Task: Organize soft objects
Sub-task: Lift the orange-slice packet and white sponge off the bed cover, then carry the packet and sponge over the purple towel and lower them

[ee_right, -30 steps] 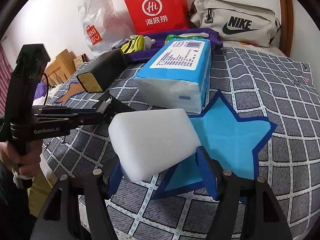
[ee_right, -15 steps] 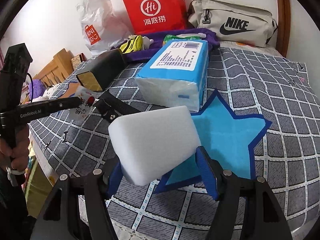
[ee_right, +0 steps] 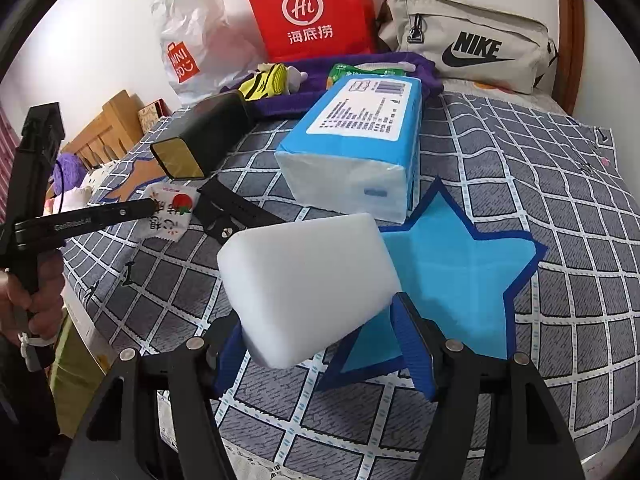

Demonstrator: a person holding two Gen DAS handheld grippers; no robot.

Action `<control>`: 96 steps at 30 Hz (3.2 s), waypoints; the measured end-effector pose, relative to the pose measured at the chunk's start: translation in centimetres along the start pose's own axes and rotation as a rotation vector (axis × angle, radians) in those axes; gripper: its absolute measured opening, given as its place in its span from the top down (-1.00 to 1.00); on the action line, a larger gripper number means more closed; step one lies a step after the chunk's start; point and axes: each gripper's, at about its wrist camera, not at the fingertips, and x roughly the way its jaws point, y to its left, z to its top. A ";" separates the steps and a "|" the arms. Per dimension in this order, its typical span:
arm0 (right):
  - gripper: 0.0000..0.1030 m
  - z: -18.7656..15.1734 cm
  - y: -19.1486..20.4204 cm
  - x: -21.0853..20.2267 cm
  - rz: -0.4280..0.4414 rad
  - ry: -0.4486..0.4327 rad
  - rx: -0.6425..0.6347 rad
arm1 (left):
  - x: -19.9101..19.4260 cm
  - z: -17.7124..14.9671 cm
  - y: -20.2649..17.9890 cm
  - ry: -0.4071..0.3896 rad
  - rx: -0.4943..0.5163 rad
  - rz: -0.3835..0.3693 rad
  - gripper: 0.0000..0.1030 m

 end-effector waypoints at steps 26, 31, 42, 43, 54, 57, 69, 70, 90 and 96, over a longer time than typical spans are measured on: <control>-0.27 0.9 1.8 -1.4 -0.013 -0.026 -0.043 | -2.7 -0.1 3.5 -0.087 -0.140 -0.056 0.90; -0.27 1.6 2.3 -2.4 -0.018 -0.049 -0.054 | -4.6 0.3 3.7 -0.124 -0.145 -0.067 0.92; -0.27 4.9 2.7 -5.1 -0.020 -0.125 -0.078 | -8.7 3.0 1.6 -0.209 -0.097 -0.088 0.92; -0.27 5.4 2.7 -5.3 -0.021 -0.132 -0.080 | -8.9 3.3 1.5 -0.212 -0.095 -0.088 0.92; -0.27 11.3 2.2 -6.0 -0.018 -0.194 -0.083 | -9.3 7.2 1.3 -0.218 -0.085 -0.040 0.92; -0.27 12.9 1.7 -5.8 -0.019 -0.197 -0.080 | -9.0 8.6 1.3 -0.222 -0.083 -0.021 0.92; -0.27 18.2 -0.9 -3.3 -0.036 -0.201 -0.041 | -7.2 13.6 1.5 -0.232 -0.071 0.060 0.92; -0.27 18.6 -1.0 -3.0 -0.038 -0.201 -0.040 | -7.1 13.9 1.5 -0.230 -0.070 0.064 0.92; -0.27 25.5 -5.7 5.5 -0.053 -0.121 -0.013 | 1.5 21.4 3.4 -0.140 -0.094 0.005 0.92; -0.27 27.2 -6.6 8.1 -0.067 -0.092 -0.030 | 3.8 24.2 3.1 -0.133 -0.095 -0.076 0.92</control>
